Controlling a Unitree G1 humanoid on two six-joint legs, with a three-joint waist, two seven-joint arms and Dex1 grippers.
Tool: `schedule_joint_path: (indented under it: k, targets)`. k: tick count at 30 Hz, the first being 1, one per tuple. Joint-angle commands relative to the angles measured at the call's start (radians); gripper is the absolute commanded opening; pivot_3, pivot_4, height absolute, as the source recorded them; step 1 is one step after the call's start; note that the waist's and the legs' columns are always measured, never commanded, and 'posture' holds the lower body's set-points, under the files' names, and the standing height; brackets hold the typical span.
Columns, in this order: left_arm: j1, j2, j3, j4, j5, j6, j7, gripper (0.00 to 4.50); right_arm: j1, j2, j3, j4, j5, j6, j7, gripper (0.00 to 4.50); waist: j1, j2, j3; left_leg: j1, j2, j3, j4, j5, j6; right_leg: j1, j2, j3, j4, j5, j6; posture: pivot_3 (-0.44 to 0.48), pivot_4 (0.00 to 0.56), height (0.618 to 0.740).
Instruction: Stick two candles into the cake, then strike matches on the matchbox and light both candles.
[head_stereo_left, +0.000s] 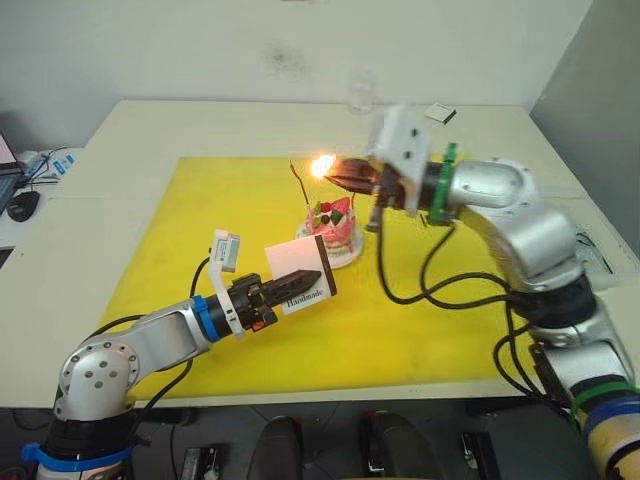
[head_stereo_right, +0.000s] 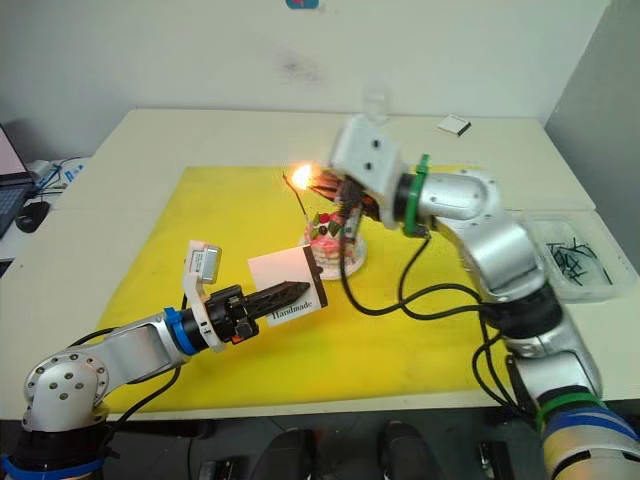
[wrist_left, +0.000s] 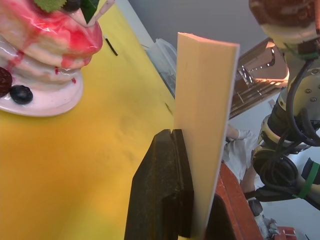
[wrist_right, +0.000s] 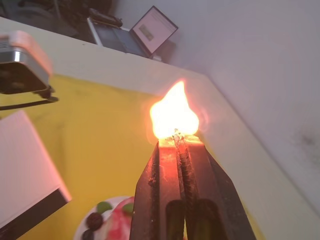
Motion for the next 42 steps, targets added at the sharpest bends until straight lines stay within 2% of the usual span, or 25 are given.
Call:
schedule_joint_path:
  k: [1,12,25,42]
  targets:
    - [0.014,0.004,0.007,-0.046,-0.004,-0.022,-0.007,0.00,-0.057,0.020,0.029,0.062,-0.124,-0.096,-0.039,0.02,0.002,0.000,0.000,0.000,0.000,0.000,0.000,0.000,0.000,0.000,0.000,0.000,0.000,0.000,0.000,0.000,0.150,0.740]
    - [0.047,-0.017,-0.008,-0.082,-0.004,-0.051,0.006,0.00,-0.138,0.156,0.047,0.245,-0.253,-0.142,-0.061,0.02,0.003,0.000,0.000,0.000,0.000,0.000,0.000,0.000,0.000,0.000,-0.002,0.000,0.000,0.000,0.000,0.000,0.150,0.740]
    - [0.055,-0.017,-0.014,-0.090,-0.022,-0.071,0.018,0.00,-0.144,0.166,0.060,0.357,-0.372,-0.210,-0.047,0.02,0.002,0.000,0.000,0.000,0.000,0.000,0.000,0.000,0.000,-0.001,-0.001,0.000,0.000,0.000,0.000,0.000,0.150,0.740]
    - [0.070,-0.020,-0.021,-0.116,-0.041,-0.083,0.038,0.00,-0.135,0.176,0.052,0.394,-0.401,-0.238,-0.024,0.02,0.002,0.000,0.000,0.000,0.000,0.000,0.000,0.000,0.000,0.000,-0.001,0.000,0.000,0.000,0.000,0.000,0.150,0.740]
